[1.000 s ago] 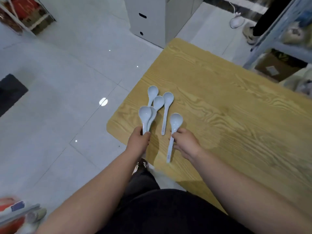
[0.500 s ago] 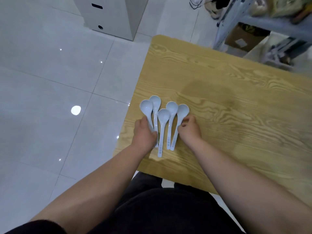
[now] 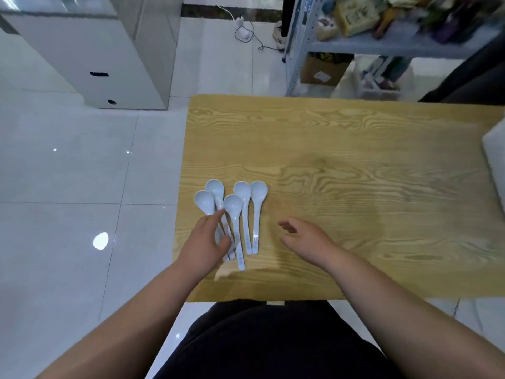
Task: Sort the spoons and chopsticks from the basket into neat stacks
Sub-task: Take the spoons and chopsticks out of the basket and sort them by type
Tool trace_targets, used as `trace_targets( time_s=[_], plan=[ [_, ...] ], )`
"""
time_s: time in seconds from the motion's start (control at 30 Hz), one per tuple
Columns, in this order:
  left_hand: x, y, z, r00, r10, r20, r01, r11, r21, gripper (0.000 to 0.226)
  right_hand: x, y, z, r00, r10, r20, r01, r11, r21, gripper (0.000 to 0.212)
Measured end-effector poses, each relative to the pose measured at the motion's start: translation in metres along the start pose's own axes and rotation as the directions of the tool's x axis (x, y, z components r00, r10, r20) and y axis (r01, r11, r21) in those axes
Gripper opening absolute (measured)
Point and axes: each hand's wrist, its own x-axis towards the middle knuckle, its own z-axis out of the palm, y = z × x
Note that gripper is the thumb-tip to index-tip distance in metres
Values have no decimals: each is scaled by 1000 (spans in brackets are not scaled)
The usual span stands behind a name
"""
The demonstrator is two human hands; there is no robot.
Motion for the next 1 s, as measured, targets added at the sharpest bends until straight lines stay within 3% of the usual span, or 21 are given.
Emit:
trace_targets(
  time_s=[0.13, 0.33, 0.43, 0.73, 1.0],
  plan=[
    [-18, 28, 21, 964, 198, 176, -207, 978, 34, 50, -56, 35, -9, 993, -15, -118, 33, 987, 158, 23],
    [-51, 107, 81, 866, 353, 354, -359, 932, -51, 38, -136, 114, -22, 965, -23, -262, 99, 955, 281, 18],
    [-71, 155, 122, 832, 405, 379, -404, 911, -85, 36, -175, 159, -36, 954, -45, -296, 137, 945, 298, 20],
    [-127, 276, 245, 819, 432, 377, -436, 897, -81, 35, -267, 300, -84, 940, -44, -339, 170, 921, 350, 19],
    [-124, 359, 316, 755, 473, 454, -504, 862, -61, 28, -297, 379, -136, 911, 66, -407, 130, 891, 436, 17]
  ],
)
